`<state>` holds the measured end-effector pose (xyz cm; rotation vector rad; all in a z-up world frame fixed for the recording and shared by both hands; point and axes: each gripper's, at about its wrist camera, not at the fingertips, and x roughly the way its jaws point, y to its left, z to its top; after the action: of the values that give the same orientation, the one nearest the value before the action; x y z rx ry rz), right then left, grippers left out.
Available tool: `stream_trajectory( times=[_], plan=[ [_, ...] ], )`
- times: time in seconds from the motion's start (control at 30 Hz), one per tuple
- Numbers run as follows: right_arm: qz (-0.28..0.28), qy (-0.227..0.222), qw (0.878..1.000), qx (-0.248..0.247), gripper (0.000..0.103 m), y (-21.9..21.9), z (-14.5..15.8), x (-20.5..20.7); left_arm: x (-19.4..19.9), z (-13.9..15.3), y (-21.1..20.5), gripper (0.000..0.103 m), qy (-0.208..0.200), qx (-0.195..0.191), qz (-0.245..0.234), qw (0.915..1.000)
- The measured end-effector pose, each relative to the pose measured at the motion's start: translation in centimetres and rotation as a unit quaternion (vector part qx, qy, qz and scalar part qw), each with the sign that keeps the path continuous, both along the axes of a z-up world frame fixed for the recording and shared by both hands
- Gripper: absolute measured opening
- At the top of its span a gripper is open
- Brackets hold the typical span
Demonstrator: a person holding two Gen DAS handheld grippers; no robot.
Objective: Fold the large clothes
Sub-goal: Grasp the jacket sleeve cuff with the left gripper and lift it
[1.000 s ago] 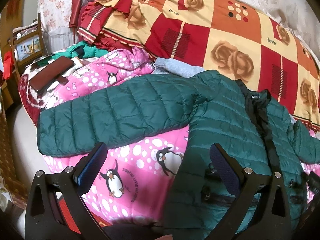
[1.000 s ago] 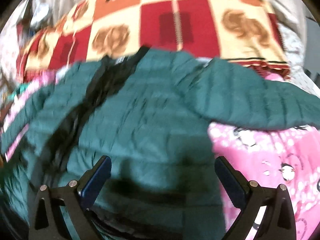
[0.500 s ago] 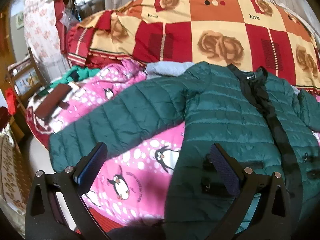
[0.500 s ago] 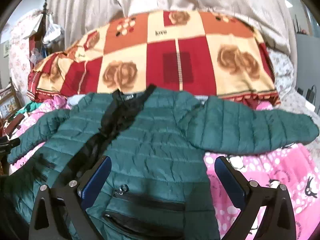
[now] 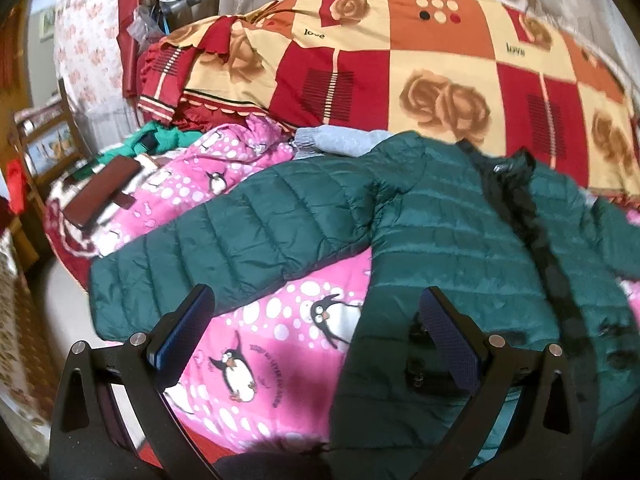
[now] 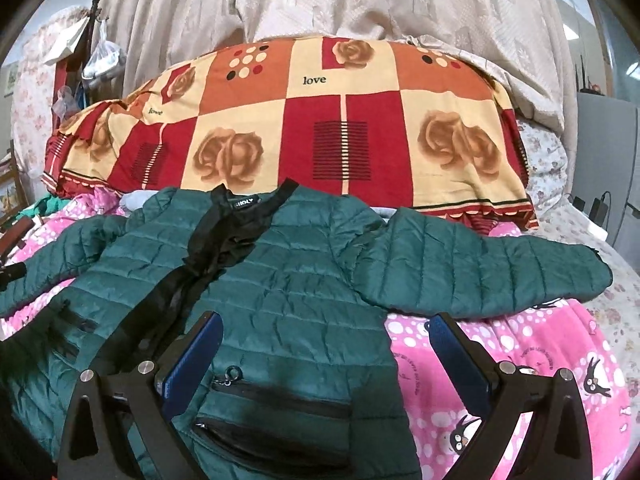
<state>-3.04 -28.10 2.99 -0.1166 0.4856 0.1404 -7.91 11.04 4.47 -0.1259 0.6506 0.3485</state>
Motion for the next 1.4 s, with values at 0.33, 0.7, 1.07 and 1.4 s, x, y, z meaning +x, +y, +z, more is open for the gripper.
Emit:
stream_trajectory(
  times=[0.33,0.7,1.07,1.4],
  plan=[
    [0.009,0.004,1.0,-0.018,0.102,1.3,-0.4,0.3,-3.6,-0.8,15.9,0.102,-0.1,-0.199,0.094,0.9704],
    [0.021,0.013,0.998,-0.055,0.102,2.7,-1.3,0.5,-11.4,-14.9,26.2,0.1,-0.171,-0.424,0.163,0.8743],
    [0.017,0.018,0.998,-0.061,0.102,2.8,-1.5,0.8,-10.8,-14.1,28.6,0.094,-0.204,-0.471,0.162,0.843],
    [0.018,0.021,0.998,-0.063,0.102,3.0,-1.7,0.7,-10.3,-10.8,29.3,0.092,-0.241,-0.465,0.125,0.8427]
  ],
)
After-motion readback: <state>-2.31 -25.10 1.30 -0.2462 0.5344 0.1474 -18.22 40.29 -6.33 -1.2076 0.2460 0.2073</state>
